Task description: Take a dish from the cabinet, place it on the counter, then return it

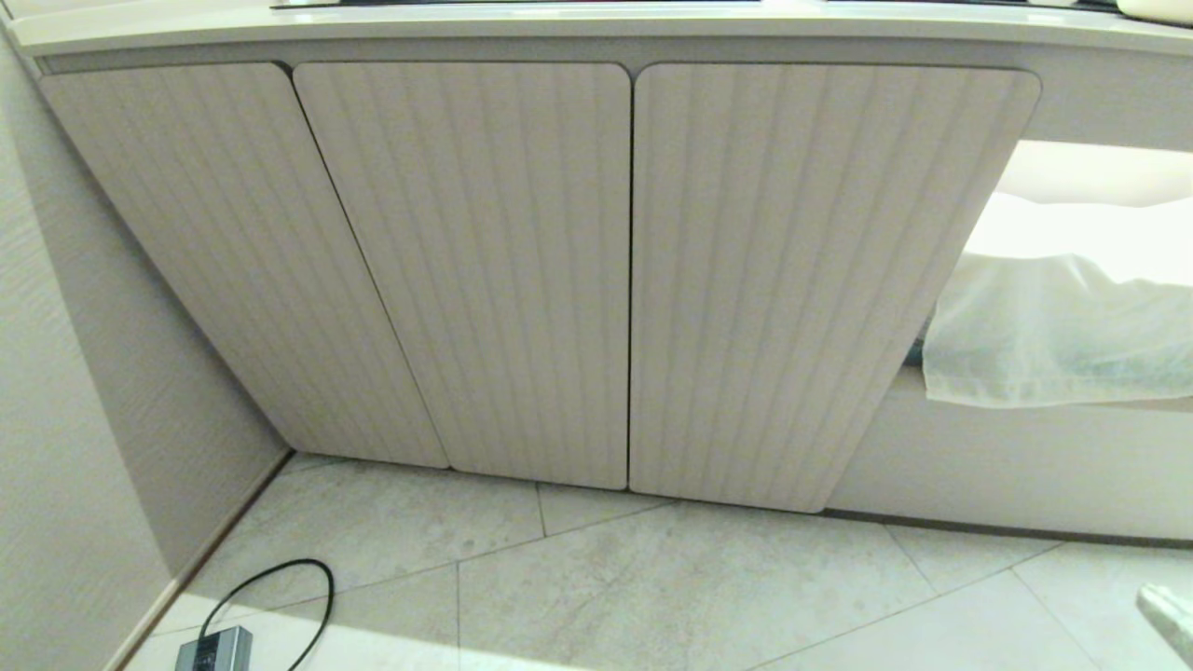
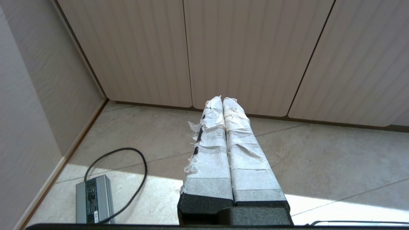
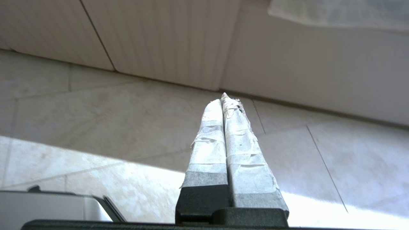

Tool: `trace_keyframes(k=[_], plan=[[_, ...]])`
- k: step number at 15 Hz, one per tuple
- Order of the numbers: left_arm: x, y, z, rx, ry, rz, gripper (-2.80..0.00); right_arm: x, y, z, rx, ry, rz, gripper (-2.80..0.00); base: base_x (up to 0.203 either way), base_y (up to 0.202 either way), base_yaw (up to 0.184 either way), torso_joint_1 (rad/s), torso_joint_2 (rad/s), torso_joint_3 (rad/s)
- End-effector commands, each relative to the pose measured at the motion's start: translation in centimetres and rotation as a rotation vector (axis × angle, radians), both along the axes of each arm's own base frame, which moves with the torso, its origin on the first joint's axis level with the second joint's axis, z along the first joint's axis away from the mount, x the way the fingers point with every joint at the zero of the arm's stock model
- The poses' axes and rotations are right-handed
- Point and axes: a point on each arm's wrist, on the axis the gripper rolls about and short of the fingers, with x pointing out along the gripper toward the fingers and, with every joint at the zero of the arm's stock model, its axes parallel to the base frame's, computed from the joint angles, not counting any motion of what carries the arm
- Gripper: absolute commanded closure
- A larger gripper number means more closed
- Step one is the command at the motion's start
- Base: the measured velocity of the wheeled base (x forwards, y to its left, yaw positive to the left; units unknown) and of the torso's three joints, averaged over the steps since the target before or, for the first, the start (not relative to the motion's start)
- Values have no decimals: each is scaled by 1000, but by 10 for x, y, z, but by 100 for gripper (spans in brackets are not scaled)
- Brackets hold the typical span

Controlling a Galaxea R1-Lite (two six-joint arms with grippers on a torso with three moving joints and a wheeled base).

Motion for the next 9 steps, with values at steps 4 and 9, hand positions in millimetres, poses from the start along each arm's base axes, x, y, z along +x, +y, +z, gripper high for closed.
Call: trace_keyframes(k=[4, 9], plan=[[0, 0, 0, 0, -1, -1, 0, -25, -10, -13, -25, 20, -97, 0, 0, 0, 0, 0, 0, 0], [0, 0, 0, 0, -1, -1, 0, -42, -10, -21, -37, 4, -34, 0, 0, 0, 0, 0, 0, 0]])
